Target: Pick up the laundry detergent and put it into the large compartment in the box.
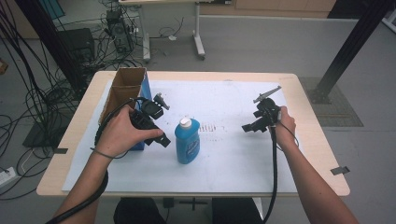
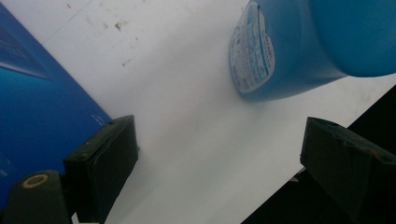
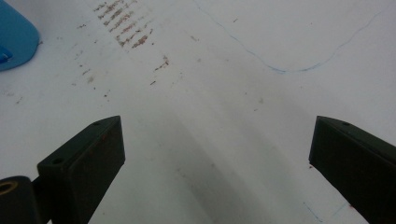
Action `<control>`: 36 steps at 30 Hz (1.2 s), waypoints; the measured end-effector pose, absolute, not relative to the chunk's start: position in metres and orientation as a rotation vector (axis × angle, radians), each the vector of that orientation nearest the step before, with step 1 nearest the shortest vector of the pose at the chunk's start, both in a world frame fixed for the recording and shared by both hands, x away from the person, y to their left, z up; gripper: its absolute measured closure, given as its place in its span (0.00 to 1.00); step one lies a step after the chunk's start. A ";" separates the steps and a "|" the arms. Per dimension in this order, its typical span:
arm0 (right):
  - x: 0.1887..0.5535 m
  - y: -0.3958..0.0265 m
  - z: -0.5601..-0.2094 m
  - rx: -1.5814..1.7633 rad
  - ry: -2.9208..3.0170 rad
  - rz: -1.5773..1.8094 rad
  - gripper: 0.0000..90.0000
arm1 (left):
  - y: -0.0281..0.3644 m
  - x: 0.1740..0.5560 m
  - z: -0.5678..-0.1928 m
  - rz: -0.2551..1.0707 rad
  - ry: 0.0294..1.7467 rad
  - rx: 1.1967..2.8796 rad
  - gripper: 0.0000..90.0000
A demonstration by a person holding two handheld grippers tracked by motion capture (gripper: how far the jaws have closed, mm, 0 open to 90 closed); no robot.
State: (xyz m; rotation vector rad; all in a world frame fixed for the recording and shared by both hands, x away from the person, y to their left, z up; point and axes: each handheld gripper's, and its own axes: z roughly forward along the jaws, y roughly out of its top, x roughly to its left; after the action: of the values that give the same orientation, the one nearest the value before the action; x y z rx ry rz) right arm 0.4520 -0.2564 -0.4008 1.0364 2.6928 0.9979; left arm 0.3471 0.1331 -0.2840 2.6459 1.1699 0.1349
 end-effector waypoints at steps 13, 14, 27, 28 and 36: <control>0.454 -0.255 -0.400 1.048 2.707 0.915 0.04 | 0.134 0.347 -0.278 0.121 1.157 2.658 0.12; 0.454 -0.255 -0.400 1.048 2.707 0.915 0.04 | 0.134 0.347 -0.278 0.121 1.157 2.658 0.12; 0.457 -0.254 -0.402 1.038 2.716 0.902 0.04 | 0.128 0.338 -0.262 0.110 1.127 2.661 0.12; 0.457 -0.254 -0.402 1.042 2.716 0.903 0.04 | 0.127 0.337 -0.261 0.110 1.127 2.660 0.12; 0.459 -0.255 -0.404 1.051 2.711 0.907 0.04 | 0.115 0.332 -0.247 0.088 1.127 2.649 0.12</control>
State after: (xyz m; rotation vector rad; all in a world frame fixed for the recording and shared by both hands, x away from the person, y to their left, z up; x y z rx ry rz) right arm 0.4586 -0.2554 -0.4037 1.0513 2.7109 0.9071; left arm 0.3317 0.1155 -0.2467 2.6490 1.1271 0.0881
